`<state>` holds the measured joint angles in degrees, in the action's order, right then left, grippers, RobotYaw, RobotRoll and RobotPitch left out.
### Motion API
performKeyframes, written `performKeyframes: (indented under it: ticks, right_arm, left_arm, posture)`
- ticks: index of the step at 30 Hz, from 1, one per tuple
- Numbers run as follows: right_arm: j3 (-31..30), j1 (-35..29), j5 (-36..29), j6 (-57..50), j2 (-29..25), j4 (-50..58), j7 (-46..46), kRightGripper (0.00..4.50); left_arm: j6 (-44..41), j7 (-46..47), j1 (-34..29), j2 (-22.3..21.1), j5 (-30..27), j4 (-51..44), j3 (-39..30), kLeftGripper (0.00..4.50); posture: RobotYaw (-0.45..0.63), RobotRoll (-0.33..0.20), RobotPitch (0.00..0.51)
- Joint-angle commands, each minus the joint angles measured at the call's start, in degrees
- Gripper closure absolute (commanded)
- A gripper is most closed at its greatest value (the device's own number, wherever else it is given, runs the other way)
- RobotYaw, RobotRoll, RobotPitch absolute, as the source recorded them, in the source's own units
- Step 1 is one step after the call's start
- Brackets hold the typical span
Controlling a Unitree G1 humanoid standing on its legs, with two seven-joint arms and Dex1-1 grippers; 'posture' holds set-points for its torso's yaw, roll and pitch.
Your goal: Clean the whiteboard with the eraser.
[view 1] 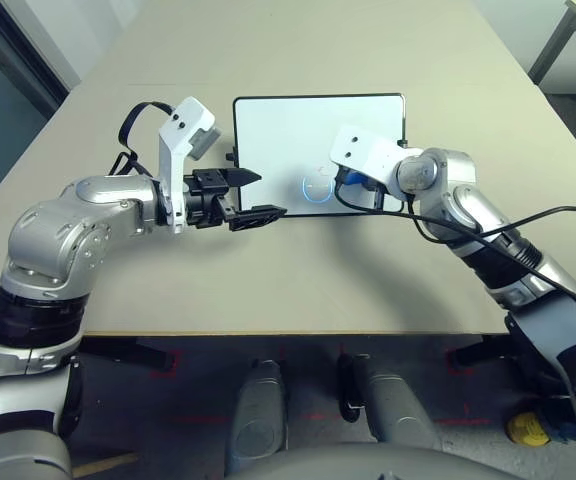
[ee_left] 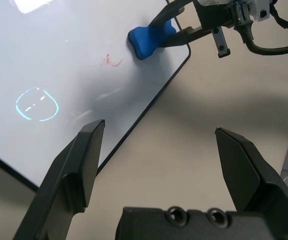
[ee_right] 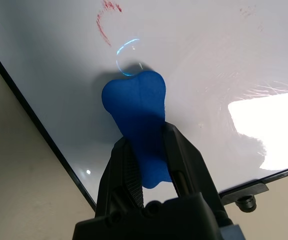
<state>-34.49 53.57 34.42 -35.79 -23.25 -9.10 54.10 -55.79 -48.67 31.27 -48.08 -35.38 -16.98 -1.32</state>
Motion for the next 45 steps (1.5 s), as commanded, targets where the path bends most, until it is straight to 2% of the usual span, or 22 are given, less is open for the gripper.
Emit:
performKeyframes:
  ticks: [1, 7, 15, 31, 45]
  right_arm:
    - [-1.7, 0.7, 0.7, -0.3, 2.9, -6.0, -1.1, 3.70]
    - [-2.1, 5.6, 0.7, 2.4, 9.3, -13.2, -3.4, 3.70]
    - [-2.8, 7.0, 1.0, 4.2, 12.5, -15.9, -4.0, 3.70]
    - [-4.7, -2.4, 4.1, 3.8, 6.1, -8.6, -1.1, 3.70]
    - [-2.1, -2.3, 3.6, 6.0, -0.3, -9.8, -1.0, 3.70]
  left_arm:
    - [0.5, -0.4, -0.6, -0.3, 0.6, 0.1, 0.5, 0.00]
    - [0.1, 0.2, -1.1, -0.2, 0.1, -0.7, 0.0, 0.00]
    - [-0.2, 0.8, -1.2, 0.0, -0.1, -1.1, -0.1, 0.00]
    - [-0.3, 0.6, 0.3, 0.0, -0.1, -0.5, 0.7, 0.00]
    - [-0.7, 0.4, 0.2, -0.4, 0.0, -0.6, 0.7, 0.00]
  posture:
    - [-0.03, 0.000, 0.189]
    - [-0.02, 0.000, 0.188]
    - [-0.02, 0.000, 0.189]
    - [-0.04, 0.000, 0.188]
    - [-0.04, 0.000, 0.189]
